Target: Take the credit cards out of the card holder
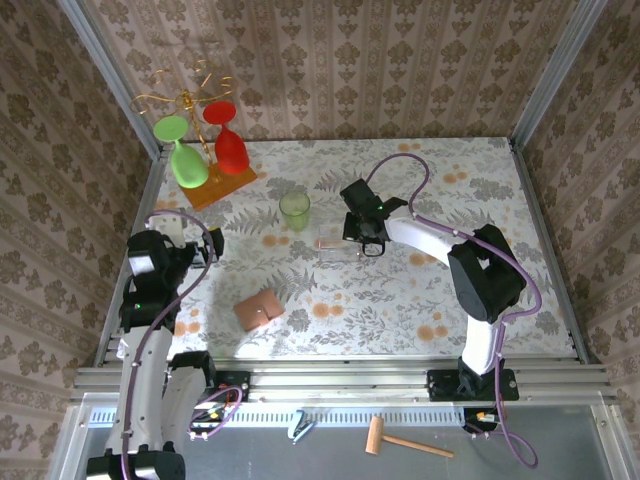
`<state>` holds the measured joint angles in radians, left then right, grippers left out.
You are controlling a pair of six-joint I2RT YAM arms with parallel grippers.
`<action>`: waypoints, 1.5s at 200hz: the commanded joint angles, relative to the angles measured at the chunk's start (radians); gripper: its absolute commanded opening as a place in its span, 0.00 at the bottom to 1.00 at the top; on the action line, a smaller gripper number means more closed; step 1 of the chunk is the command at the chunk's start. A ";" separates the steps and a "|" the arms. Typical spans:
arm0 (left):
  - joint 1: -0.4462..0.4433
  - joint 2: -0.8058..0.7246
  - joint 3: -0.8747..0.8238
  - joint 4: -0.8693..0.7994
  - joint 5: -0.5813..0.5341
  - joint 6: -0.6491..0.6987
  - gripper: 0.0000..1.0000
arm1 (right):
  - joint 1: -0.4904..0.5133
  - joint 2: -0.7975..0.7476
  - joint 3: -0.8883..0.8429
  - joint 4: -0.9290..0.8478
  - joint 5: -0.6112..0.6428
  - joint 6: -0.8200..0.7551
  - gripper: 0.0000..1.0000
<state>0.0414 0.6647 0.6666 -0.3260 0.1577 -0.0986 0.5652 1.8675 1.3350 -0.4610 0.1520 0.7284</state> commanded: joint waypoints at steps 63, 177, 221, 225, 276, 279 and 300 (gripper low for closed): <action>0.016 -0.001 -0.015 0.033 0.026 -0.026 1.00 | -0.019 0.019 0.058 -0.059 0.049 -0.032 0.11; 0.006 0.005 -0.012 0.019 0.033 -0.035 1.00 | -0.024 -0.061 0.067 -0.107 0.048 -0.058 0.17; -0.089 0.059 0.021 -0.048 0.027 -0.106 1.00 | -0.022 -0.131 0.037 -0.111 0.002 -0.068 0.18; -0.098 0.065 0.024 -0.053 0.034 -0.120 1.00 | -0.022 -0.137 0.032 -0.111 -0.002 -0.071 0.19; -0.263 0.178 0.005 -0.119 -0.006 -0.272 0.96 | -0.021 -0.228 -0.036 -0.084 -0.114 -0.100 0.23; -0.272 0.188 0.002 -0.121 -0.010 -0.278 0.96 | -0.021 -0.232 -0.039 -0.084 -0.126 -0.099 0.24; -0.311 0.270 -0.023 -0.119 -0.008 -0.317 0.95 | -0.021 -0.249 -0.054 -0.091 -0.184 -0.096 0.27</action>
<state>-0.2333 0.8642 0.6613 -0.4122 0.1661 -0.3298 0.5461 1.6562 1.3090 -0.5411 0.0612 0.6487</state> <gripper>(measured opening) 0.955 0.252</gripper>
